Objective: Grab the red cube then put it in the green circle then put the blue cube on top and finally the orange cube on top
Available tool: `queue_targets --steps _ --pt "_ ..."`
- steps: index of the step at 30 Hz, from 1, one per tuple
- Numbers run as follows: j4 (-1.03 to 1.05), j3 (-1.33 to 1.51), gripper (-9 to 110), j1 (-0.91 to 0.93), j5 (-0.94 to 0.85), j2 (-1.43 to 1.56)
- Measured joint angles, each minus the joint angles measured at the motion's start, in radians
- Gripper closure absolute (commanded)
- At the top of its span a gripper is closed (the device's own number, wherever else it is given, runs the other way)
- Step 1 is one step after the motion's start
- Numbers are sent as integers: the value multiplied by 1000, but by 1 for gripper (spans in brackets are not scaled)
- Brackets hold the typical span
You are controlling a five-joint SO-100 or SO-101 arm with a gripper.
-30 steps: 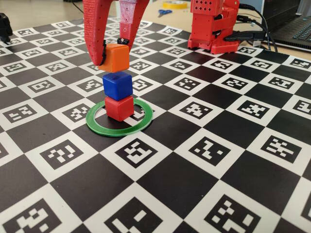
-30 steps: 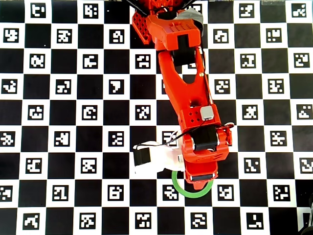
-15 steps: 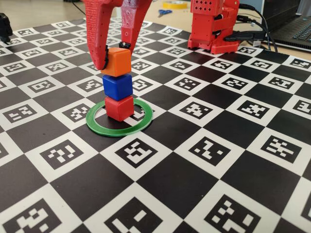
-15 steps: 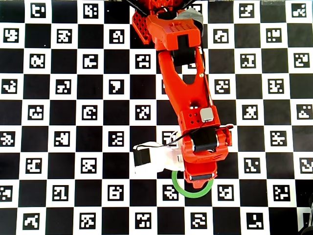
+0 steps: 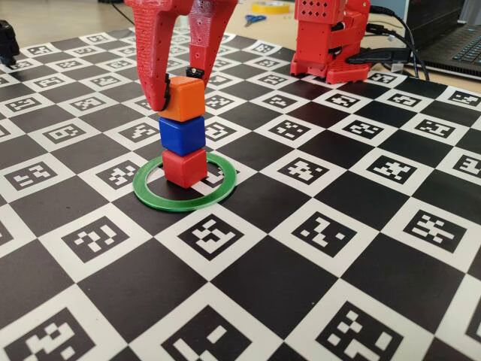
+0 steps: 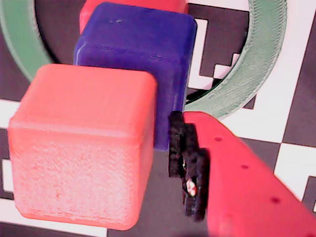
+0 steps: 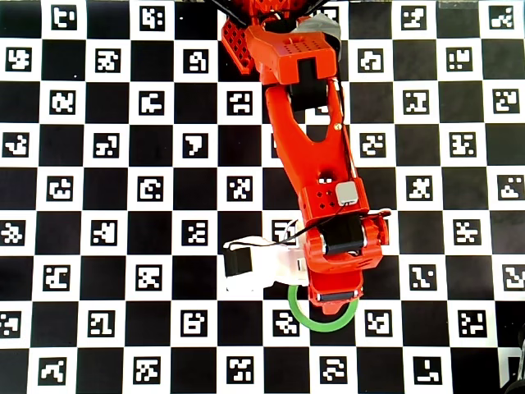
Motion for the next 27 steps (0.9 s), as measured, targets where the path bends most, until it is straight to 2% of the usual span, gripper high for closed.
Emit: queue_targets --steps 11,20,27 --pt "46 12 56 0 21 18" --pt "92 160 57 2 6 288" --pt "60 391 73 2 -54 575"
